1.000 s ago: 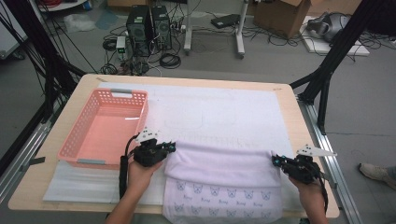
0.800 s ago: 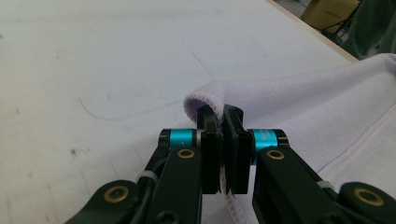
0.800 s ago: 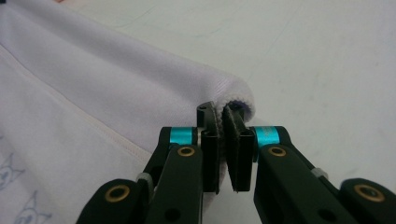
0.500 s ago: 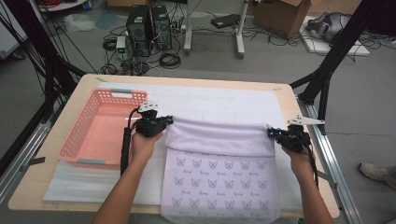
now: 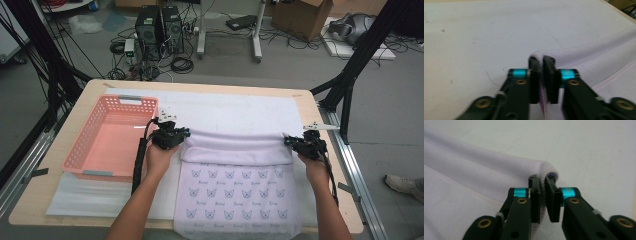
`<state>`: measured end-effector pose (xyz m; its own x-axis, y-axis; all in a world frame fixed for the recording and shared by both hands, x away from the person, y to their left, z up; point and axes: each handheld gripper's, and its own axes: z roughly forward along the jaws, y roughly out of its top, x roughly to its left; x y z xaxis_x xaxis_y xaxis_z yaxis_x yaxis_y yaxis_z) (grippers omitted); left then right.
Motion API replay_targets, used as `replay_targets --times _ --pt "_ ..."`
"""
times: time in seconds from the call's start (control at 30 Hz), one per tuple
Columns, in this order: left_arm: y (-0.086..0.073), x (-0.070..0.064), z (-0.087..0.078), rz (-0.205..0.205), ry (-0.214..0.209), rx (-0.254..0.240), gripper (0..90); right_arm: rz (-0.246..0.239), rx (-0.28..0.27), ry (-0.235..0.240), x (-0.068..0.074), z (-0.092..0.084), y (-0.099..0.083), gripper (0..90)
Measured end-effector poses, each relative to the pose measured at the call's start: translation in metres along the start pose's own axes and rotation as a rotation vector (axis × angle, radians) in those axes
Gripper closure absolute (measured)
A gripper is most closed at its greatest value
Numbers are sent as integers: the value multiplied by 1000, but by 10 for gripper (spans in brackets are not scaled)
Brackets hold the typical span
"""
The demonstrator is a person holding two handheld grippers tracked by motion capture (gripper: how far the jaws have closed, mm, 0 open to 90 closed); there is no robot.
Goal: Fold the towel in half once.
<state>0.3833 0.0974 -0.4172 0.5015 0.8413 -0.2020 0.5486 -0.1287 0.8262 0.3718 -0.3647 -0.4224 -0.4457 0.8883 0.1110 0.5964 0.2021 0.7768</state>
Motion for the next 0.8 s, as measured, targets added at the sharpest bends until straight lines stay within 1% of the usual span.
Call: replay_targets --times 0.03,0.07,0.13,0.2,0.23,0.3,0.33,0.37,0.4,0.43,0.47,0.5,0.53,0.57,0.6,0.63,0.67,0.7,0.8 --pt "0 -1 0 -10 -18 9 614 19 0 -1 0 0 0 692" --pt "-1 -3 -1 -3 -35 12 574 40 -7 0 -1 -1 -1 667" --pt "-2 -7 -5 19 -51 4 551 59 -19 18 -2 -6 -1 618" --pt "-7 -10 -11 4 -72 -52 543 56 -22 25 -2 -12 -2 579" --pt "-10 -10 -13 -1 -82 -56 543 55 -19 41 -1 -15 -3 572" --pt "-18 -10 -15 -10 -100 -43 538 42 -19 61 2 -21 -7 553" --pt "-23 -10 -16 -6 -107 -33 537 49 -13 81 3 -23 -9 547" --pt "-27 -11 -15 -8 -117 -20 527 43 -6 88 5 -24 -12 538" --pt "-30 -12 -14 -4 -124 14 523 39 4 90 6 -25 -15 534" --pt "-34 -13 -14 4 -126 16 511 38 14 98 7 -24 -18 532" --pt "-38 -15 -14 1 -129 6 520 33 28 105 8 -23 -21 527" --pt "-39 -16 -12 4 -128 34 546 30 40 105 10 -22 -24 528" --pt "-41 -17 -10 10 -125 71 585 24 48 108 11 -20 -26 538" --pt "-43 -18 -8 23 -119 98 643 23 58 112 12 -19 -29 568" --pt "-44 -20 -7 38 -120 116 731 11 73 114 13 -17 -31 629" --pt "-46 -23 -8 57 -111 103 837 -1 86 119 15 -16 -33 734" --pt "-47 -24 -10 55 -109 87 864 -20 91 117 16 -16 -35 835" --pt "-49 -25 -13 52 -116 71 868 -25 91 120 16 -18 -37 861" --pt "-55 -26 -23 52 -129 45 870 -19 58 124 17 -28 -44 866"
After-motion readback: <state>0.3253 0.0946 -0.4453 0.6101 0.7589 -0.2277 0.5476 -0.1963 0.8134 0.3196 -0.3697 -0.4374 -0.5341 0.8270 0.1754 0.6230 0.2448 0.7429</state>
